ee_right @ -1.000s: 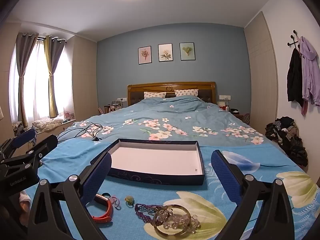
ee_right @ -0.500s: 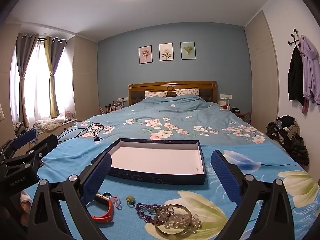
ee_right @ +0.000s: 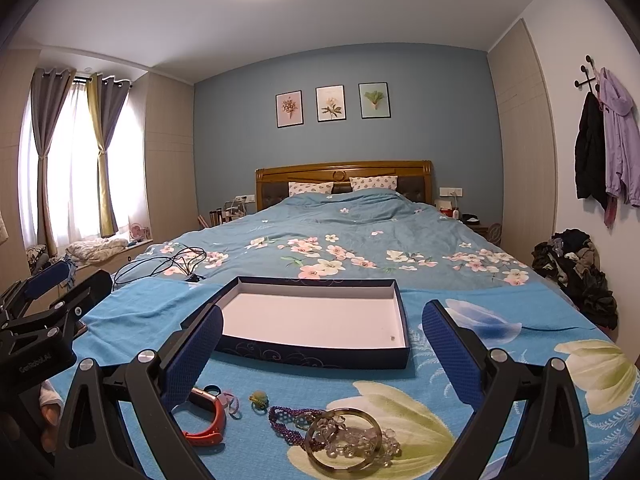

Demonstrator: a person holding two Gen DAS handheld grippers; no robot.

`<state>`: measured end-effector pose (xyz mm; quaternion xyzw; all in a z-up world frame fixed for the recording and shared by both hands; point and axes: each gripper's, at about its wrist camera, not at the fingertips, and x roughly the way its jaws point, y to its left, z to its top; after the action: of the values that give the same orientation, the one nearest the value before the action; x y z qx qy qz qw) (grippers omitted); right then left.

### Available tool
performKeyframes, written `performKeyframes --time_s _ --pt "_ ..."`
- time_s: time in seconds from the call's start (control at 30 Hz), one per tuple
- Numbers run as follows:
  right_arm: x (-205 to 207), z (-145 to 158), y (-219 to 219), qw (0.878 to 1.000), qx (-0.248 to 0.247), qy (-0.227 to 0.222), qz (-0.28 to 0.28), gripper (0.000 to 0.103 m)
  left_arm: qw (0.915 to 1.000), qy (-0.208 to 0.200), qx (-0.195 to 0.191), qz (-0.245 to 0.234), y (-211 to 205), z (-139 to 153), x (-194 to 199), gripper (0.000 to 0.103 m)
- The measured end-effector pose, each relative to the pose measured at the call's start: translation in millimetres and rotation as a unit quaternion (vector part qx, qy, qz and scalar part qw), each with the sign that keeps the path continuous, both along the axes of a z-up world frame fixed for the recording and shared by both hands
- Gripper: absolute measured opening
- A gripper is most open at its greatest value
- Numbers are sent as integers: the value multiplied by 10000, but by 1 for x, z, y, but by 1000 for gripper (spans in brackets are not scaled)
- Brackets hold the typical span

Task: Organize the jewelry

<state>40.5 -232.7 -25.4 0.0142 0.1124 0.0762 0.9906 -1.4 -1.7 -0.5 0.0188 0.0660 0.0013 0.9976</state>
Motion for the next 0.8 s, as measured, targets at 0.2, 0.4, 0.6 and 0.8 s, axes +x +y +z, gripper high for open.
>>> performKeyframes --time_s 0.2,0.4,0.6,0.8 --pt "-2 -1 1 10000 2 -19 4 96 10000 -2 0 -1 0 0 0 97" --pt "-2 1 0 10000 2 -11 11 96 10000 -1 -2 -4 0 0 0 97" --pt "-2 1 1 10000 -3 -15 9 96 10000 6 -5 -5 1 -1 0 97" --pt "-2 1 1 10000 -4 -14 10 96 10000 7 -15 3 1 -1 0 97"
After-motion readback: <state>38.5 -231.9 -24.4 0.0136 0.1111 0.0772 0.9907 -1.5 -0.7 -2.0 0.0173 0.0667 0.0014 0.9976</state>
